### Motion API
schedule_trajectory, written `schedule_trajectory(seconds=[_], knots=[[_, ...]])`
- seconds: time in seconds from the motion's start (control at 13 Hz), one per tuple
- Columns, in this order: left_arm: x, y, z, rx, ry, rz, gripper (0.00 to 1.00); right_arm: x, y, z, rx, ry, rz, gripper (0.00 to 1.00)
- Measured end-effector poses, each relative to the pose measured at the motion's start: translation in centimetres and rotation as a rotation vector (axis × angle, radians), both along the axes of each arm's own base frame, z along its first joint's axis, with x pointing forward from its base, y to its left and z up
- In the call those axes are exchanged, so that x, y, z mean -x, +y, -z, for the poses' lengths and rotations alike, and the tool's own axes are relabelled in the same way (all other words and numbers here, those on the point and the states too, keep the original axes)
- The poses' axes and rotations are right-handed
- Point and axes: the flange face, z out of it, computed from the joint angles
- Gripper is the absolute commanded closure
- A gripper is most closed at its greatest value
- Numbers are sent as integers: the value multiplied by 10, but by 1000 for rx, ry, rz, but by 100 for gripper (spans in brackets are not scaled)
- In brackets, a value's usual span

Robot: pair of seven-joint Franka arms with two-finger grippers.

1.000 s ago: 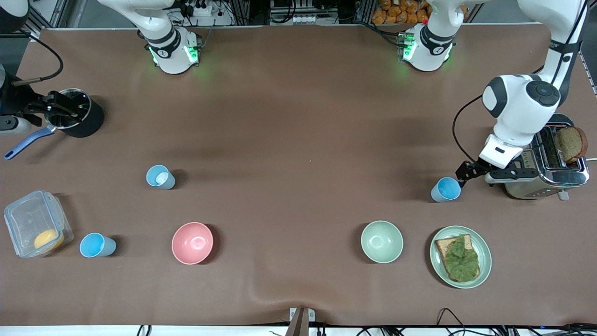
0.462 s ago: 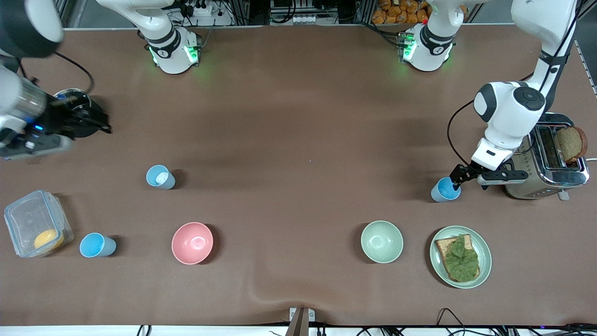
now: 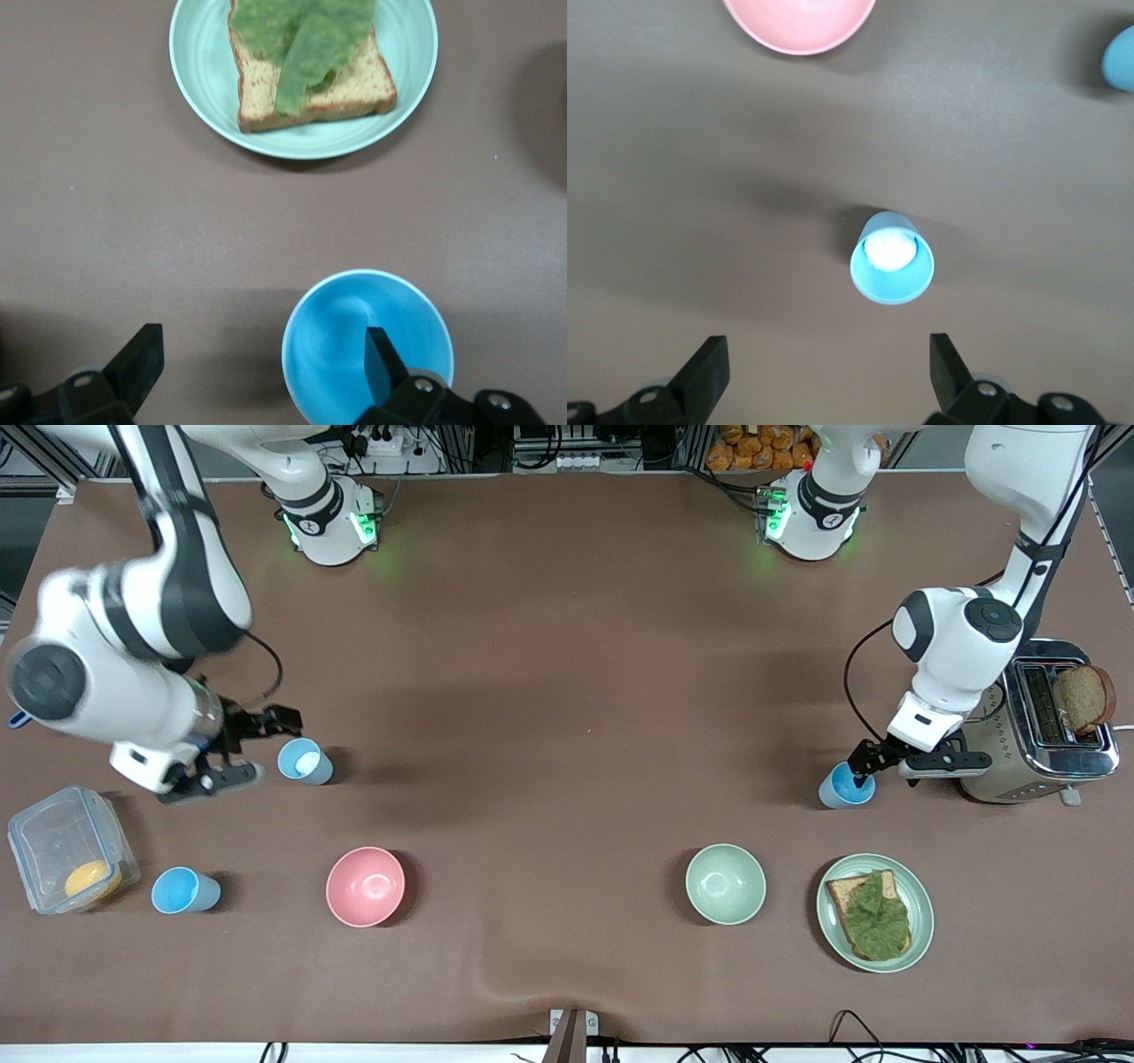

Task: Stack blue cups with both arms
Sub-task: 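Reach the right gripper to the blue cup holding white object, grasp it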

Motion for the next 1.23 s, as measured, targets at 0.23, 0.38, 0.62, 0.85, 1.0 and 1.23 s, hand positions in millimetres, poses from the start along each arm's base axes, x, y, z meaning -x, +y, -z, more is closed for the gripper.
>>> schedule_trajectory(seconds=[0.23, 0.38, 0.62, 0.85, 1.0, 1.23], knots=[[2, -1, 9, 1, 17, 1, 0, -8, -28, 68, 9, 70, 37, 0], [4, -1, 14, 2, 27, 1, 0, -6, -49, 96, 1, 70, 37, 0], [6, -1, 22, 2, 43, 1, 0, 7, -67, 132, -13, 76, 9, 0], [7, -1, 28, 3, 51, 1, 0, 8, -73, 151, -16, 72, 5, 56], [4, -1, 25, 3, 40, 1, 0, 11, -72, 165, -16, 94, 4, 78], [-2, 0, 20, 3, 25, -1, 0, 12, -72, 172, -16, 103, 3, 100]])
